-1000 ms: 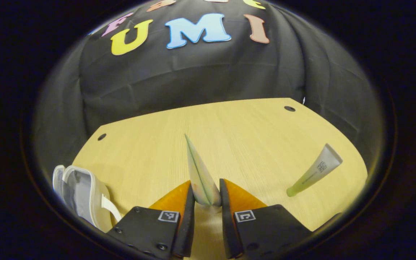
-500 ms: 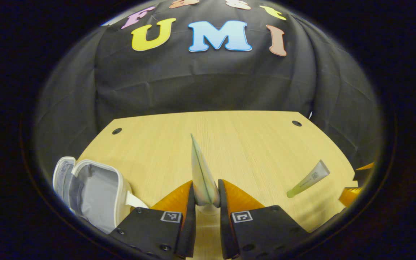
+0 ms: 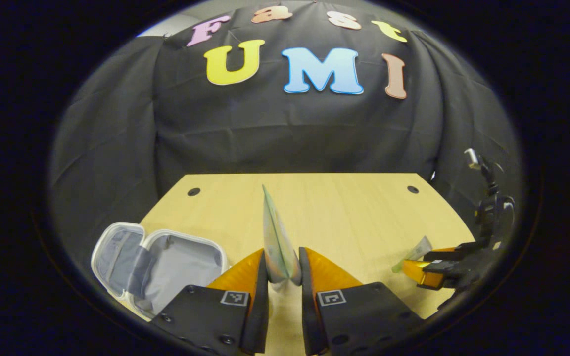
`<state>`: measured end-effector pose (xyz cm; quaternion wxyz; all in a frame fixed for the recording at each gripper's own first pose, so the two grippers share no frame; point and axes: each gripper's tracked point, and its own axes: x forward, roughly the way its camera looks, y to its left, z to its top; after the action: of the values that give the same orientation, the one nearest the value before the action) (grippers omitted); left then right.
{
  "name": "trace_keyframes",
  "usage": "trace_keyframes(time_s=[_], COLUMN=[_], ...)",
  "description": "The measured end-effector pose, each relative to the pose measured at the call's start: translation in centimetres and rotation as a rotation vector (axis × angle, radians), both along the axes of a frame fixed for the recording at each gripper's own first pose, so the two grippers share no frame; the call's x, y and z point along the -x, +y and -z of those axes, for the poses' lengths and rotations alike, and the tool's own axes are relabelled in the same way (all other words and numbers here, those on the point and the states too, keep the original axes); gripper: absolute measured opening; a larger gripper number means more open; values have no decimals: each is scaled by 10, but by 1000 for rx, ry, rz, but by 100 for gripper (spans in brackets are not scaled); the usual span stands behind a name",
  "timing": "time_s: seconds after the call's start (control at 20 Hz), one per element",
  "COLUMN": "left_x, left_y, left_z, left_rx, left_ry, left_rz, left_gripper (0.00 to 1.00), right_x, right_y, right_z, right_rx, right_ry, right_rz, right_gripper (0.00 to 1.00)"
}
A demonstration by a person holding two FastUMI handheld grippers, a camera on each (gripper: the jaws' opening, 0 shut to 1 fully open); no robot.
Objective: First open the suitcase, pack the skin care products into it, and then close the suitcase.
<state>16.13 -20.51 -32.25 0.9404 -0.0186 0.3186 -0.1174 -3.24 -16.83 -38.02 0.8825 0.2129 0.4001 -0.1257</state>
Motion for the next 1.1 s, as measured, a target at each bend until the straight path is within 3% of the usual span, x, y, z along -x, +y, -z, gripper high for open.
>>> trace_keyframes(time_s=[0.25, 0.35, 0.6, 1.1], left_x=[16, 24, 41, 34], left_y=[65, 91, 145, 248], left_z=[-20, -20, -9, 38], left_rx=[-16, -26, -49, -247], left_ry=[-5, 4, 61, 262], left_rz=[-113, -161, -250, -283], left_gripper=[36, 39, 36, 36], right_x=[-17, -15, -11, 23], right_y=[2, 5, 18, 79], right_z=[37, 43, 33, -40], right_rx=[-19, -23, -76, -180], right_ry=[58, 62, 47, -76], right_rz=[-8, -24, -73, -202], right_gripper=[62, 30, 27, 24])
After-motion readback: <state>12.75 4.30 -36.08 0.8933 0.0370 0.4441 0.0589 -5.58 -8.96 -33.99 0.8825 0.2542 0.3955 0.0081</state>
